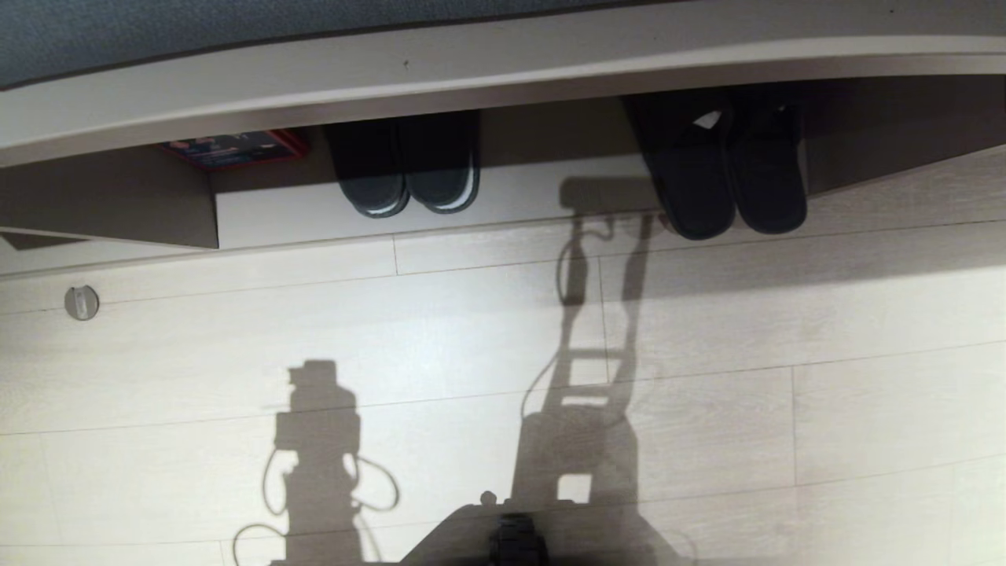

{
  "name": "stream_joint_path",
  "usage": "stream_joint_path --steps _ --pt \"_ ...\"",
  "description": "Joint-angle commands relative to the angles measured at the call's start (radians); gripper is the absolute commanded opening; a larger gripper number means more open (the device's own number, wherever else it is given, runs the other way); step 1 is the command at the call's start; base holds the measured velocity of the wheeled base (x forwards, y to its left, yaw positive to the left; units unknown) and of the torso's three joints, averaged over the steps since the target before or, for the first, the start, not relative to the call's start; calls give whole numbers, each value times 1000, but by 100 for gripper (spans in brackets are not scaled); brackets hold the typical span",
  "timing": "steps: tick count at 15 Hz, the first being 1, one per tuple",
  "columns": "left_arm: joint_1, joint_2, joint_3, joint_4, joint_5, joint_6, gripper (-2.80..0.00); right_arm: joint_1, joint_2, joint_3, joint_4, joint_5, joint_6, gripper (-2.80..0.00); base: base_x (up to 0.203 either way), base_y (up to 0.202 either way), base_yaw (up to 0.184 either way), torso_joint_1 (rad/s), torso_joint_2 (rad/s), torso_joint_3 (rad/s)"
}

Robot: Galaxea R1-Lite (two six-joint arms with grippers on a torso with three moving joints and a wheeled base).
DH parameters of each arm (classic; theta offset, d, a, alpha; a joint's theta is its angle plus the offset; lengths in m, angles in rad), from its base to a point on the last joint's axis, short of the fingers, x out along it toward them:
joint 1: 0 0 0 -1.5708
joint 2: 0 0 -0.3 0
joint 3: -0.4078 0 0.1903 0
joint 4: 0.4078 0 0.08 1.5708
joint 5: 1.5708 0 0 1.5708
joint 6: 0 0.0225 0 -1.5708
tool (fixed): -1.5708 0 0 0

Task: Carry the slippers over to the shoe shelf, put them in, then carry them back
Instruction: Pick up the slippers in the shoe cabinet

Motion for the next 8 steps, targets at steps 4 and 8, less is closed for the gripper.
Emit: stream_joint_path --steps 4,8 --pt "1 -2 0 -1 0 0 -280 -111 -132 126 6 43 -7 -280 0 0 0 0 0 0" --pt "1 -2 0 -1 2 0 -280 -128 -306 187 272 91 -9 -280 0 0 0 0 0 0"
